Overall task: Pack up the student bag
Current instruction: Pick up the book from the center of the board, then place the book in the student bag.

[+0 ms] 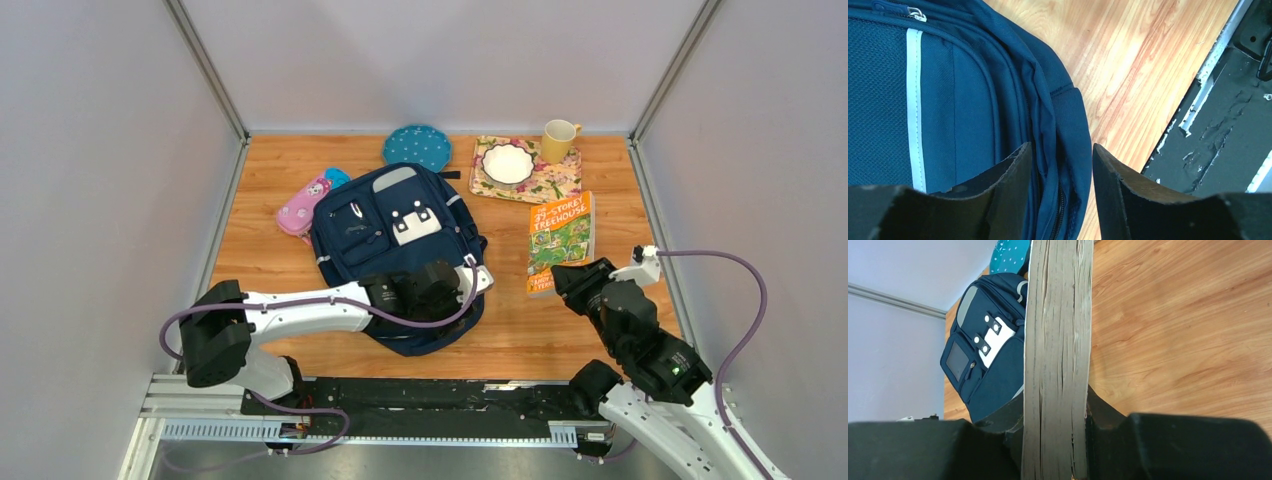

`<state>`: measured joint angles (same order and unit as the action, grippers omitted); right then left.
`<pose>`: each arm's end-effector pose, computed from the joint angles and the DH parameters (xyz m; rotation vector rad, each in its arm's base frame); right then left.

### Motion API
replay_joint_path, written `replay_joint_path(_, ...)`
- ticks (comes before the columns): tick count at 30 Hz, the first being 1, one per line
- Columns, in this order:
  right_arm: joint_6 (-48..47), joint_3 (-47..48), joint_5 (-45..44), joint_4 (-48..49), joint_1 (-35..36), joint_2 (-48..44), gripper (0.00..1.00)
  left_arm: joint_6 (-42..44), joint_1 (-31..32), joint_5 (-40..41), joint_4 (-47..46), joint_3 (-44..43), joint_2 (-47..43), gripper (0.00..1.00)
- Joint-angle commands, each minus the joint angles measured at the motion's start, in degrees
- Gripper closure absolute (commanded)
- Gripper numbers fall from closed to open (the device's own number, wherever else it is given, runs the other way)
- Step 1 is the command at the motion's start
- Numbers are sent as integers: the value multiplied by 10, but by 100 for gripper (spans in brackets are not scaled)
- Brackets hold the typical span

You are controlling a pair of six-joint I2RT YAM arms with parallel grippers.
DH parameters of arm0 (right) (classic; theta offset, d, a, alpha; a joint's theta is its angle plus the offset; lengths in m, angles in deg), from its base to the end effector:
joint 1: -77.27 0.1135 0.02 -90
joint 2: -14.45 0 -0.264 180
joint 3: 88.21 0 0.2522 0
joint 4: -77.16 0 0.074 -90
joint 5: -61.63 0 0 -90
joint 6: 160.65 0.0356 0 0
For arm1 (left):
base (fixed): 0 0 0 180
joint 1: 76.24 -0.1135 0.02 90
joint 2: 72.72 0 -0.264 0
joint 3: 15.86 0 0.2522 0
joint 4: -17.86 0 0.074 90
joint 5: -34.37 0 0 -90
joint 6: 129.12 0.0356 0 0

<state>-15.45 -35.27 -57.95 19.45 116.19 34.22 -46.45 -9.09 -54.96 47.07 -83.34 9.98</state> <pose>0.0718 0.0354 0.2972 0.6054 1.8890 0.5684 0.1200 -0.2837 0.2324 1.2081 2.1122 -0.6072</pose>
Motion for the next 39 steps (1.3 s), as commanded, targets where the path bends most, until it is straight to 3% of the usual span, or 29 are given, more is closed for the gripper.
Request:
replay_joint_path(1,-2,14,-1,50,1,-3,100,4,3,-3,14,-30,18,46)
replay_joint_path(11,-2,13,1,49,0,-2,100,-15,3,50,41,-43,53,54)
replay_joint_path(14,-2,12,6,50,1,0,100,-15,3,62,44,-46,58,63)
replay_joint_path(15,-2,12,8,49,0,0,100,-16,2,65,46,-48,58,73)
replay_joint_path(17,-3,11,9,50,1,0,100,-16,3,65,43,-49,58,85)
replay_joint_path(18,-2,10,11,49,1,-1,100,-16,3,65,42,-49,58,96)
replay_joint_path(19,-4,10,11,48,0,-3,100,-16,3,65,39,-48,53,100)
replay_joint_path(26,-16,9,11,10,1,-18,100,-20,3,122,26,-44,-5,100)
replay_joint_path(31,-15,-11,44,-16,1,-37,100,-10,1,197,-10,-27,-98,100)
replay_joint_path(39,25,-50,188,15,0,-70,100,-13,-6,237,-64,-28,-201,100)
